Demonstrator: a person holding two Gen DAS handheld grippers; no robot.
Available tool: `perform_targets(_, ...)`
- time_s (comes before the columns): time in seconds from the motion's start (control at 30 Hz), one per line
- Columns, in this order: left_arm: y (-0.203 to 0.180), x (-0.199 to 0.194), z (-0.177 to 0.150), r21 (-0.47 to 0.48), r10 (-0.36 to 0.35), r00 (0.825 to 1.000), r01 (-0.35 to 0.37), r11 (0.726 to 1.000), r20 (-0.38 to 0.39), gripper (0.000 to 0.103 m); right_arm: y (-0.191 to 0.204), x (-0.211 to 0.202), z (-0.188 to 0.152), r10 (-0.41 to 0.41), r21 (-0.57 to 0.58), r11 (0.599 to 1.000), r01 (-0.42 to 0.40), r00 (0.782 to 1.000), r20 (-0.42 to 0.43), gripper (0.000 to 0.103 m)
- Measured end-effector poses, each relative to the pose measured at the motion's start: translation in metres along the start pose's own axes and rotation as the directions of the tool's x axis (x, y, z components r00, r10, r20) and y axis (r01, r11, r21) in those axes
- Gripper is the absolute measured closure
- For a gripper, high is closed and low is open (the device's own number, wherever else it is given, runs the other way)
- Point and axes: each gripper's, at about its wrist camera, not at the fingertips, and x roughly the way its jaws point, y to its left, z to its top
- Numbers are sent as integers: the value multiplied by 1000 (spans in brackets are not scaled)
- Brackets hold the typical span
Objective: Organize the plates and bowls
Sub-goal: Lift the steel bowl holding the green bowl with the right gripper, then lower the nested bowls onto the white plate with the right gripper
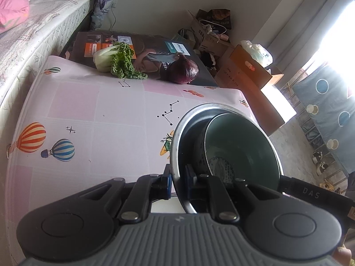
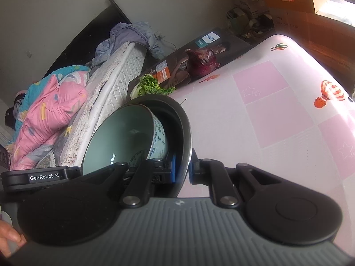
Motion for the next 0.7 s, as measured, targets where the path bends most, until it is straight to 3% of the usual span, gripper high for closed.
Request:
perform_targets(0.4, 11, -30, -62, -5, 17, 999, -17, 1000, -43, 92, 12, -39, -71, -3, 15, 1000, 4, 999, -47, 92)
perform_targets(0.7, 24, -28, -88, -7, 45, 996, -45, 999, -77, 92, 10, -36, -107, -1, 25, 1000, 4, 996, -91, 92)
